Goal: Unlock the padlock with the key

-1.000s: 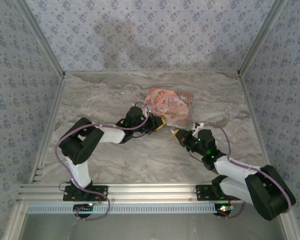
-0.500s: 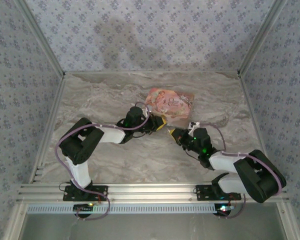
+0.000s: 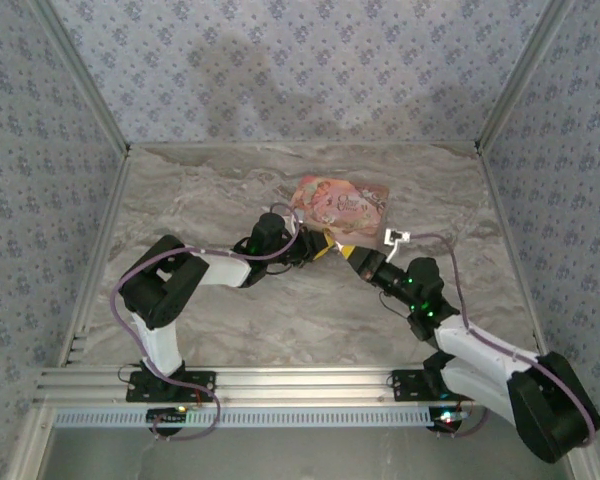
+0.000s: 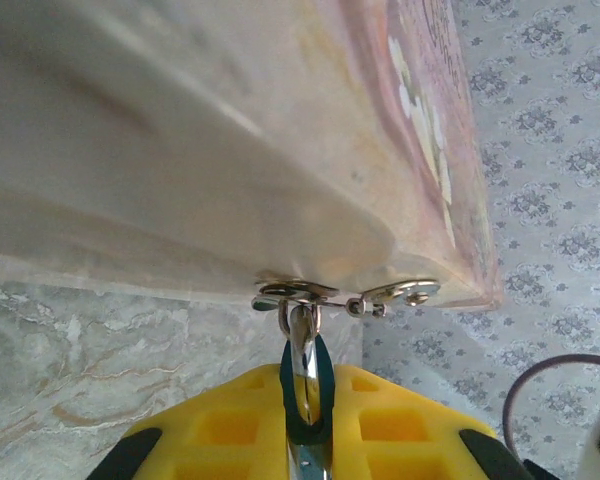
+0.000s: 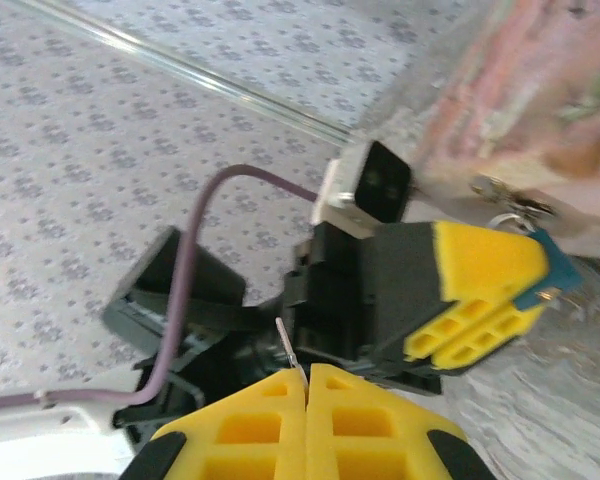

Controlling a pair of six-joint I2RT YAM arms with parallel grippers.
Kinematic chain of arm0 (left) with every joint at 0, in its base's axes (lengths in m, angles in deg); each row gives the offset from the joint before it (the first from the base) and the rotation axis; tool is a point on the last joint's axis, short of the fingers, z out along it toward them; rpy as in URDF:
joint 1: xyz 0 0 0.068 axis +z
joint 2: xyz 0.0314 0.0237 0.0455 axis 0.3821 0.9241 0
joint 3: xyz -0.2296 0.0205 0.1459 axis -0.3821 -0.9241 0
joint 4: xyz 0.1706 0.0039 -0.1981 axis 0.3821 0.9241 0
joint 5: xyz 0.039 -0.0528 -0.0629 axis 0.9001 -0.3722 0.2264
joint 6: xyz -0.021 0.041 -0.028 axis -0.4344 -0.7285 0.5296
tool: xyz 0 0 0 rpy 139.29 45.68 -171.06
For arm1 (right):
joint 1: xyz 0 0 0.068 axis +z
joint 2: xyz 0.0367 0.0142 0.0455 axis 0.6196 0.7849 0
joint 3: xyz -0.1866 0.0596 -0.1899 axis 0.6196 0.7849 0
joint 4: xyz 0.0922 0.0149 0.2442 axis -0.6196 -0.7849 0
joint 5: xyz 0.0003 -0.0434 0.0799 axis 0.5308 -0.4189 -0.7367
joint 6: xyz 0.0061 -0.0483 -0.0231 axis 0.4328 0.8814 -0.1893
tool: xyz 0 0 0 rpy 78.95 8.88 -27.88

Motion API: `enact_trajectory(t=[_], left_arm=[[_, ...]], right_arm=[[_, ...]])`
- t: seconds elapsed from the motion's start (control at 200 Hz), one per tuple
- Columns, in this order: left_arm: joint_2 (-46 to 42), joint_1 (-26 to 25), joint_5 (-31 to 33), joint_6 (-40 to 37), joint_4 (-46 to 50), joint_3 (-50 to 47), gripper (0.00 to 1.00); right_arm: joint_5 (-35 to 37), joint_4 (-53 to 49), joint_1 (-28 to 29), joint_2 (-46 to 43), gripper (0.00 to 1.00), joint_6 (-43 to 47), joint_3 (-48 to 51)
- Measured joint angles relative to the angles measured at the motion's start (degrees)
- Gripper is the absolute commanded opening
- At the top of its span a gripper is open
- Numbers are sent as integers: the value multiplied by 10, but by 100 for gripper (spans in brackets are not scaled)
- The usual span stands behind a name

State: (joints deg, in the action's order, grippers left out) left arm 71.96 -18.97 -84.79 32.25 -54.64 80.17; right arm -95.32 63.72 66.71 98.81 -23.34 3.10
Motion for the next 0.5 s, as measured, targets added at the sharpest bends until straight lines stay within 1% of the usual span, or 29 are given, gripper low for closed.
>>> enact_trajectory(t=[0.13,0.305,0.41,0.5], left_arm=[[0,0,-1,0,-3,0,12],[4,0,-2,4,-10,0,12],[8,0,-3,9,-18,-1,12],[8,-1,-4,11,-20,-2,12]], right_arm=[[-12,-22,-7,-29,0,21,-3],[-18,-63,-11,-34,0,44,-9],[-14,-127,-10,-46,0,80,-19],[2,-201,-5,-65,0,134,-40]])
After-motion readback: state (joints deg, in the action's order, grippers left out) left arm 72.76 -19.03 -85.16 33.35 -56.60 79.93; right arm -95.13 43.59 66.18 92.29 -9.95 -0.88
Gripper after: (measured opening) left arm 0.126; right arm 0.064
